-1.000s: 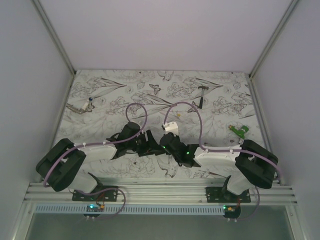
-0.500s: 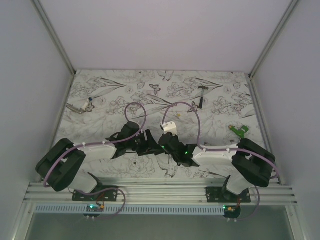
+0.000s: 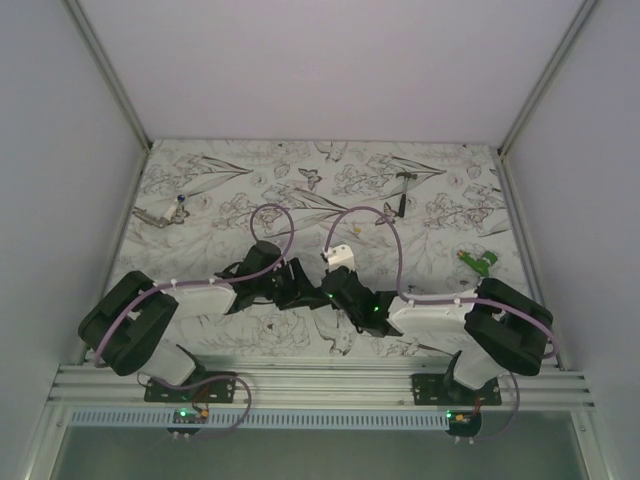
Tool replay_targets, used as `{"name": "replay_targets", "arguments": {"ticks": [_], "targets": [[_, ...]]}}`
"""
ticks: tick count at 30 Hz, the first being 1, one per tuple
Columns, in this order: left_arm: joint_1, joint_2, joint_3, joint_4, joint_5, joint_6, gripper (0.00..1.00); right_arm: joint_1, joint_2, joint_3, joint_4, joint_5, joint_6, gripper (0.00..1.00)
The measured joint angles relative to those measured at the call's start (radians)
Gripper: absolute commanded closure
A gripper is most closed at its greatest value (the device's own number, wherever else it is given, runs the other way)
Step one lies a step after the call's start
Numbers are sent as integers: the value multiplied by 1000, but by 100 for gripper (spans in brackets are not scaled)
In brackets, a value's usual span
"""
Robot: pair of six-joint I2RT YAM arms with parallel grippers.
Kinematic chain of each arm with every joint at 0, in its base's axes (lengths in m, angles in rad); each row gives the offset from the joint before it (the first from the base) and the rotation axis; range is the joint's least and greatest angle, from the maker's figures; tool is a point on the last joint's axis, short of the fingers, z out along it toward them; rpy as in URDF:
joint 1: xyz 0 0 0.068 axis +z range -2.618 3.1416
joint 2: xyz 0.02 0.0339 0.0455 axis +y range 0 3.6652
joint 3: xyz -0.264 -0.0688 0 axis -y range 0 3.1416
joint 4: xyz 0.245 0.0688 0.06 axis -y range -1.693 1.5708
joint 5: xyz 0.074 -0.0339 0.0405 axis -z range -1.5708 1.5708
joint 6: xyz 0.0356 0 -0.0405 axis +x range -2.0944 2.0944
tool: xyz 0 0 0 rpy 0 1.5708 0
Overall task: Snap on the fuse box
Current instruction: Install the fuse at the fuse box base.
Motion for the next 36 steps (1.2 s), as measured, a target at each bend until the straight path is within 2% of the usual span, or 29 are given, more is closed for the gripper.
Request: {"name": "replay_targets", "arguments": {"ticks": [27,36], "targets": [[2,2,4,-8,-3,-2,47,8,47,-23,126,62,14,100],[2,2,8,-16,-12,-3,47,16,-3,-69,137,47,-28,100]]}}
